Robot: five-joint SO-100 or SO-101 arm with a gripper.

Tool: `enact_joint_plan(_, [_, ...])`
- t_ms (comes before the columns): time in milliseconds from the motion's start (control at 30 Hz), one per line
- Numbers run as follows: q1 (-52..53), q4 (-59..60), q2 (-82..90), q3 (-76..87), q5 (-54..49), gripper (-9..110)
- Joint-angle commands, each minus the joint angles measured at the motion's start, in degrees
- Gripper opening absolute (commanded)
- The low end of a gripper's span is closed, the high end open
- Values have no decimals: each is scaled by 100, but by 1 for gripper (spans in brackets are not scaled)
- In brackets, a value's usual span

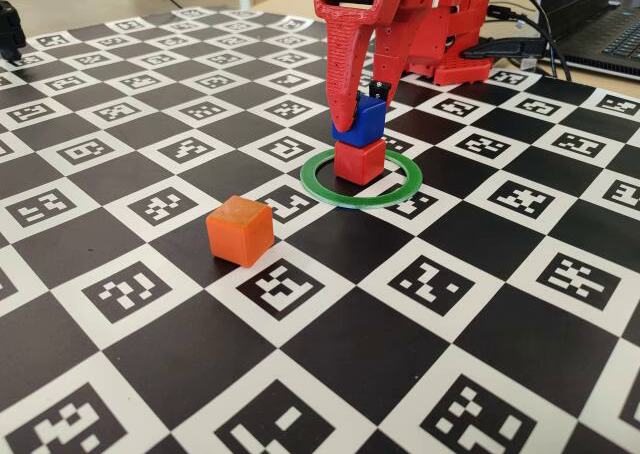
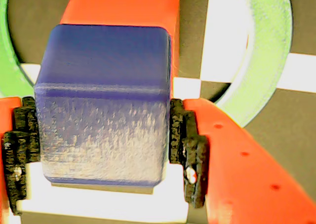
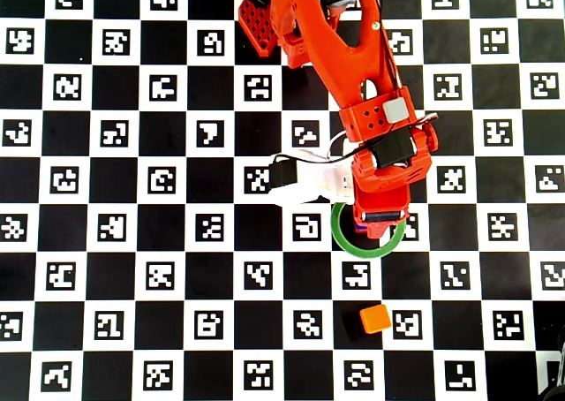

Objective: Grab the red cube then put it in the green circle then put the blue cube on top and finally the orange cube on top

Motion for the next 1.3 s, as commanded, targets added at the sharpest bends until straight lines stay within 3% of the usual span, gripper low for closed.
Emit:
enact_joint_plan(0, [44,26,185,-18,-70,35])
enact_joint_plan(433, [114,1116,668,-976,-158,41])
enact_joint_plan(833, [167,1854,536,-2426,-1037,41])
enact_joint_plan(1267, [202,1995,-967,-4403,-2013,41])
